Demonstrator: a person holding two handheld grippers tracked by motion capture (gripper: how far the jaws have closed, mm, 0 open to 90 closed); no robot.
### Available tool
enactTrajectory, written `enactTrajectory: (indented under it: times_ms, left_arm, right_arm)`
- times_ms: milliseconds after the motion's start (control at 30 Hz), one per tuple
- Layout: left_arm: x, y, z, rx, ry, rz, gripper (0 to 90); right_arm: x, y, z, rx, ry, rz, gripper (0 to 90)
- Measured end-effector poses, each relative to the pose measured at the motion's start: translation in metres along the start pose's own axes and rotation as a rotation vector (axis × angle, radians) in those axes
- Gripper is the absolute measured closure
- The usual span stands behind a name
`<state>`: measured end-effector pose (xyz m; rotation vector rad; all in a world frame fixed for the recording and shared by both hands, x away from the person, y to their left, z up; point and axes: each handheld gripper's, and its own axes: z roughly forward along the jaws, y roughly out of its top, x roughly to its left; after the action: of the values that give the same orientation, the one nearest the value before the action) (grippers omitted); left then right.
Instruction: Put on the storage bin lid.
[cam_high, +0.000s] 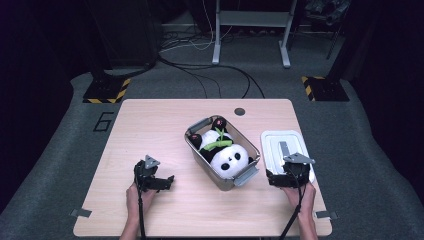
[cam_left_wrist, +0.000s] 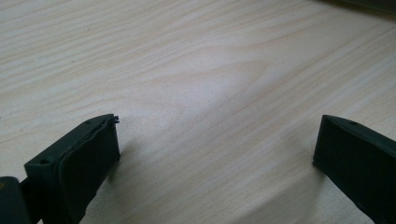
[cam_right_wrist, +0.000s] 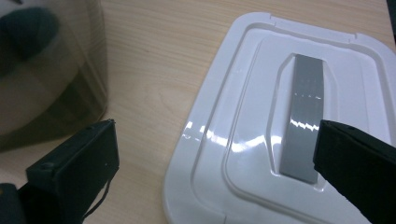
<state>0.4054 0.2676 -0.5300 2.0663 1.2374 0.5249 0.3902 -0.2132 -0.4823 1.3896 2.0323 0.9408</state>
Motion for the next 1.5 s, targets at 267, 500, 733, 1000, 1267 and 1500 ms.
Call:
enactTrajectory:
  times_ms: [267,500,733,1000,1267,1500]
  left_arm:
    - [0.000,0.000,0.001,-0.002,-0.004,0.005,0.0]
    - [0.000,0.000,0.001,-0.005,-0.003,0.007,0.0]
    - [0.000,0.000,0.001,-0.005,-0.003,0.007,0.1]
    - [0.000,0.001,0.000,0.001,-0.003,0.006,0.1]
    - [0.000,0.001,0.000,0.001,-0.003,0.007,0.2]
    - [0.000,0.000,0.001,-0.006,-0.002,0.008,0.3]
  right_arm:
    - [-0.022,0.012,0.020,0.005,-0.004,0.039,0.0]
    - [-0.043,0.020,0.039,0.027,-0.062,0.097,21.0]
    - [-0.062,0.019,0.058,0.078,-0.060,0.172,34.9]
    - [-0.064,0.019,0.062,0.088,-0.059,0.173,49.3]
    - [-0.063,0.019,0.062,0.100,-0.100,0.144,63.3]
    - [-0.064,0.018,0.063,0.096,-0.093,0.138,64.2]
